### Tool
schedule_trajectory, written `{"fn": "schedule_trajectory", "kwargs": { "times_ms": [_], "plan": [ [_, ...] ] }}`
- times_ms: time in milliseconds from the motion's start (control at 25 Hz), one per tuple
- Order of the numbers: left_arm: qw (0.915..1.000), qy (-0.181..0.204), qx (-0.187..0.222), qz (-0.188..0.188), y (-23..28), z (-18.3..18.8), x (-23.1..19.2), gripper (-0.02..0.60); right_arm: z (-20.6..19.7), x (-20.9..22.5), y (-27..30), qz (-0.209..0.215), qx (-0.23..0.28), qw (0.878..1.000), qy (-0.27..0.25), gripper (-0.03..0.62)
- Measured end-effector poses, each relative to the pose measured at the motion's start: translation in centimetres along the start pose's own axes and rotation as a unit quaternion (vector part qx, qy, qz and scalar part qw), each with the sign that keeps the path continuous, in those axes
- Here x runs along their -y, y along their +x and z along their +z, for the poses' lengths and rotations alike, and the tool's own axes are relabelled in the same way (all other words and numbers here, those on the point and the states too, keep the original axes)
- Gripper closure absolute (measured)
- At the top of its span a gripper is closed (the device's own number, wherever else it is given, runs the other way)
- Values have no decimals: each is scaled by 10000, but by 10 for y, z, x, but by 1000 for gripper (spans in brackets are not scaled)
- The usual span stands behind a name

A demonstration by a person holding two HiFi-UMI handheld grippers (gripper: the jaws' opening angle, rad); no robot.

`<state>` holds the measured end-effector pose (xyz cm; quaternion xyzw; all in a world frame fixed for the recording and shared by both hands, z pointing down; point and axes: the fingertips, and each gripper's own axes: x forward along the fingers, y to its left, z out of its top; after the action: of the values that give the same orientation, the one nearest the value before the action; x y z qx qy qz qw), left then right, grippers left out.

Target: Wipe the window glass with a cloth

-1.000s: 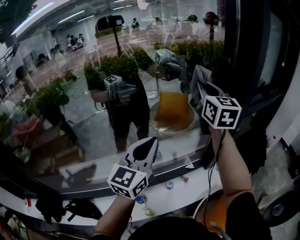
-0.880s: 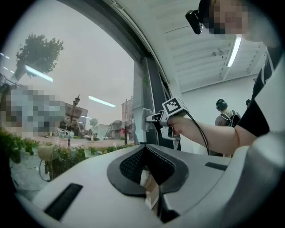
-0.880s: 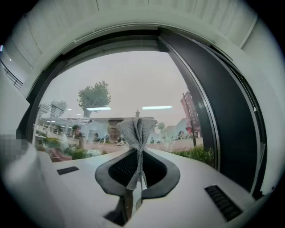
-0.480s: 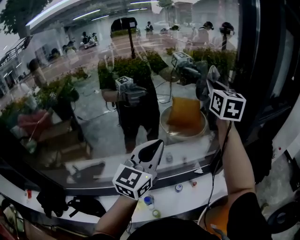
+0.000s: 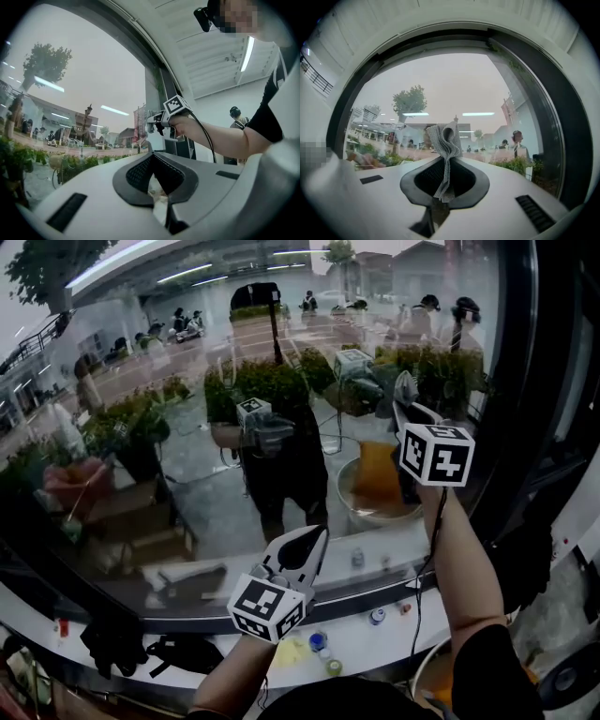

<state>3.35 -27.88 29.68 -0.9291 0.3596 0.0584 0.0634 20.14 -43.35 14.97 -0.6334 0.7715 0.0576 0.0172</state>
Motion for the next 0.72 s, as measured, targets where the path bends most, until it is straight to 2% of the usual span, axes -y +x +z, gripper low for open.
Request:
{"fn": "schedule_trajectory", "kwargs": {
  "times_ms": [720],
  "plan": [
    [9979,32,-64,643,-151,11,-81,574,16,-243,17,1002,110,9947,-209,549]
  ]
}}
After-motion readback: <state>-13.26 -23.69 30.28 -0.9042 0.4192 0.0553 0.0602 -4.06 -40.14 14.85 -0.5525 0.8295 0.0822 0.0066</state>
